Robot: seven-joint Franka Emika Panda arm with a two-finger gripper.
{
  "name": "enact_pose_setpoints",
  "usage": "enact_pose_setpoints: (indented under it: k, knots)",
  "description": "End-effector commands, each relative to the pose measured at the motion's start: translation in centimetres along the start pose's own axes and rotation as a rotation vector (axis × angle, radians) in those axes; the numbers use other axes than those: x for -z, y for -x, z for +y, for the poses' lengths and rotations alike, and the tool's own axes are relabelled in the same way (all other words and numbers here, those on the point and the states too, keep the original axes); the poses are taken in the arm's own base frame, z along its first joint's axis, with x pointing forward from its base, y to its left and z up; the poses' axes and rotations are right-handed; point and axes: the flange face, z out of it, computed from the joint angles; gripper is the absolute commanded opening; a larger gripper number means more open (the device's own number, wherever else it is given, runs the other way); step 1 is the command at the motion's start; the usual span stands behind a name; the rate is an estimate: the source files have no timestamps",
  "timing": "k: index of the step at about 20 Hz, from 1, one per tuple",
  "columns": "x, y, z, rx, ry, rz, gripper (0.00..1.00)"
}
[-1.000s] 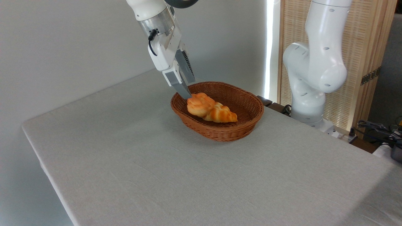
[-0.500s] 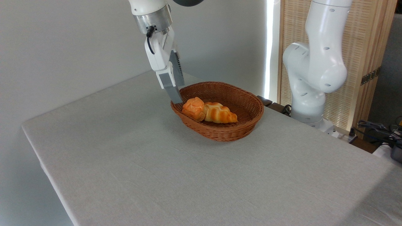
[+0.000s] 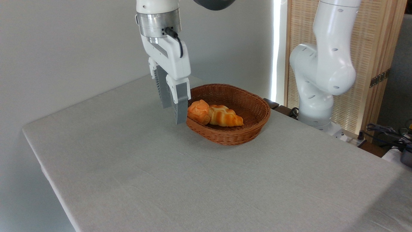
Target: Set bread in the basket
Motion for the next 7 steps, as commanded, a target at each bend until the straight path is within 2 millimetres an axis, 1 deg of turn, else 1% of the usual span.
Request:
enact_pose_setpoints:
  k: [1,2,4,7]
  knots:
    - [0.7,0.7,-1.8,0.233,-0.044,0.038,1.0]
    - [0.6,1.3,-2.5,0.281,-0.036,0.044,1.0]
    - [0.6,1.9,-3.1,0.306,-0.032,0.049,1.0]
    - [0.4,2.0,-3.3,0.303,-0.029,0.044,1.0]
